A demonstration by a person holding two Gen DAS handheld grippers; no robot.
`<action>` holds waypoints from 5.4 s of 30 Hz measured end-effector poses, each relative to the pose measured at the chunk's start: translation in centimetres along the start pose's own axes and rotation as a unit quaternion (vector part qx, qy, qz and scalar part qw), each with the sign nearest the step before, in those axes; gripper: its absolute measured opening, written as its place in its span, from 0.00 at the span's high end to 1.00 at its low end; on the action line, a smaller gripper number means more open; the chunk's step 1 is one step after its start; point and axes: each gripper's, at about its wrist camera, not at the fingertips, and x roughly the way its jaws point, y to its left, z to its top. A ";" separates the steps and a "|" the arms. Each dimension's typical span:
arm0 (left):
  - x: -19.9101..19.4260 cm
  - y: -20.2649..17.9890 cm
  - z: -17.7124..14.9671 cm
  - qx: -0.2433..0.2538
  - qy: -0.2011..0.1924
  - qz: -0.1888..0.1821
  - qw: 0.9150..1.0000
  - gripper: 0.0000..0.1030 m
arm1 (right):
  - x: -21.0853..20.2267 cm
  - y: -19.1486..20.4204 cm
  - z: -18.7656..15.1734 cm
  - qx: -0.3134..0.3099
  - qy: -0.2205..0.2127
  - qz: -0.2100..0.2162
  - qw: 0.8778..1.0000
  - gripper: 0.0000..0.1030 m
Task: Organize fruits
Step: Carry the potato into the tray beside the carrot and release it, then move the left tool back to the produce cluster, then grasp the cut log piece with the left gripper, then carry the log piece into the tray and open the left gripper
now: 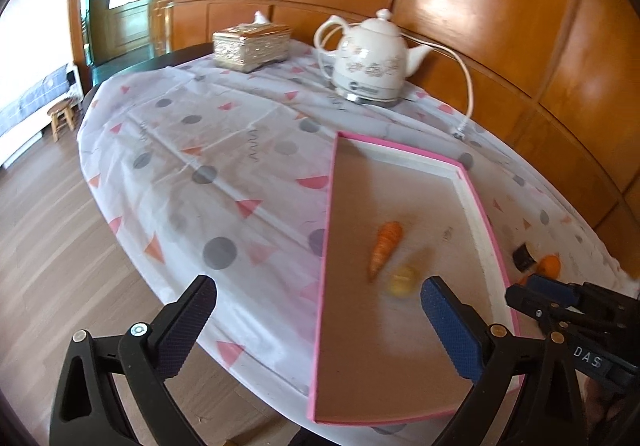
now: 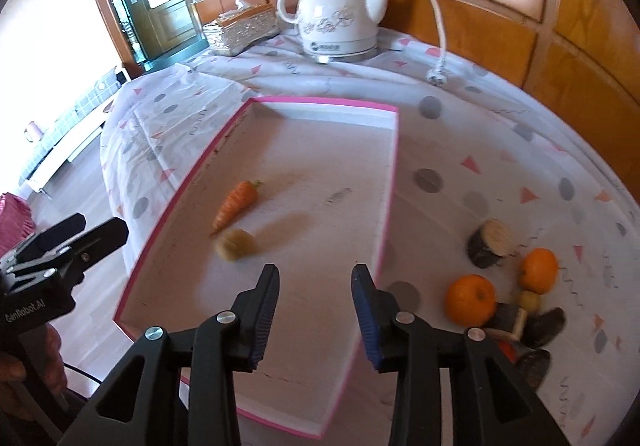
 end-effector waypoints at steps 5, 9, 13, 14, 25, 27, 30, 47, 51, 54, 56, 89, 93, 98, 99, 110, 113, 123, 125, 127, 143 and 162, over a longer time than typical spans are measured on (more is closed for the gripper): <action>0.1 -1.5 -0.3 0.026 0.006 -0.009 1.000 0.00 | -1.6 -2.2 -1.6 0.001 -0.005 -0.039 0.999 0.57; 0.2 -2.5 -0.7 0.041 0.013 -0.014 0.999 0.00 | -2.8 -4.5 -2.8 0.020 -0.009 -0.066 0.998 0.57; 0.0 -3.4 -0.8 0.054 0.012 -0.023 0.998 0.00 | -4.1 -6.5 -3.5 0.040 -0.016 -0.082 0.996 0.57; 0.0 -3.5 -0.8 0.055 0.012 -0.023 0.998 0.00 | -4.4 -6.8 -3.8 0.043 -0.018 -0.088 0.995 0.57; 0.3 -4.8 -1.2 0.071 0.022 -0.030 0.997 0.00 | -7.6 -13.0 -6.9 0.091 -0.015 -0.155 0.984 0.57; 0.3 -4.9 -1.2 0.074 0.022 -0.029 0.997 0.00 | -8.2 -14.7 -7.8 0.111 -0.011 -0.169 0.979 0.57; 0.4 -5.2 -1.2 0.077 0.023 -0.029 0.996 0.00 | -9.1 -17.2 -8.9 0.142 -0.004 -0.194 0.971 0.57; 0.5 -7.4 -1.4 0.115 0.022 -0.035 0.993 0.00 | -14.2 -29.3 -14.5 0.333 0.005 -0.282 0.900 0.56; 0.4 -8.7 -1.4 0.136 0.020 -0.042 0.990 0.00 | -14.7 -31.0 -15.9 0.367 0.000 -0.290 0.884 0.56; 0.4 -9.6 -1.3 0.151 0.017 -0.049 0.987 0.00 | -15.2 -32.2 -16.5 0.390 -0.006 -0.295 0.872 0.56; 0.3 -10.4 -1.1 0.164 0.011 -0.059 0.985 0.00 | -15.7 -32.8 -16.9 0.402 -0.011 -0.303 0.864 0.56; 9.6 -27.0 1.9 0.323 0.133 -0.155 0.924 0.31 | -21.2 -38.0 -23.8 0.598 -0.091 -0.288 0.742 0.55; 11.1 -28.3 2.2 0.336 0.148 -0.157 0.917 0.31 | -21.4 -38.1 -24.1 0.604 -0.096 -0.291 0.735 0.55; 12.8 -29.2 2.0 0.349 0.159 -0.149 0.912 0.44 | -22.0 -38.3 -25.1 0.628 -0.102 -0.303 0.710 0.55; 13.2 -29.5 1.8 0.355 0.161 -0.146 0.909 0.50 | -21.8 -38.3 -25.0 0.627 -0.098 -0.299 0.713 0.55; 13.9 -28.0 2.2 0.303 0.164 -0.172 0.923 0.65 | -20.7 -38.4 -23.7 0.602 -0.076 -0.300 0.736 0.55; 12.9 -27.0 3.0 0.284 0.148 -0.177 0.930 0.66 | -20.4 -38.4 -23.2 0.590 -0.068 -0.300 0.746 0.55; 10.4 -23.5 4.5 0.243 0.121 -0.173 0.947 0.65 | -17.0 -36.3 -19.0 0.485 -0.030 -0.255 0.836 0.55; 9.9 -22.4 5.0 0.228 0.113 -0.169 0.952 0.65 | -16.2 -35.8 -18.5 0.468 -0.028 -0.228 0.853 0.55; 9.6 -21.1 5.6 0.211 0.105 -0.163 0.958 0.65 | -15.4 -34.8 -17.4 0.438 -0.025 -0.208 0.874 0.55; 13.0 -10.3 8.9 0.093 0.093 -0.046 0.990 0.65 | -11.6 -29.5 -14.0 0.292 0.008 -0.170 0.941 0.55; 8.4 -6.9 6.7 0.064 0.056 -0.011 0.996 0.19 | -10.7 -27.4 -13.2 0.237 0.016 -0.156 0.959 0.55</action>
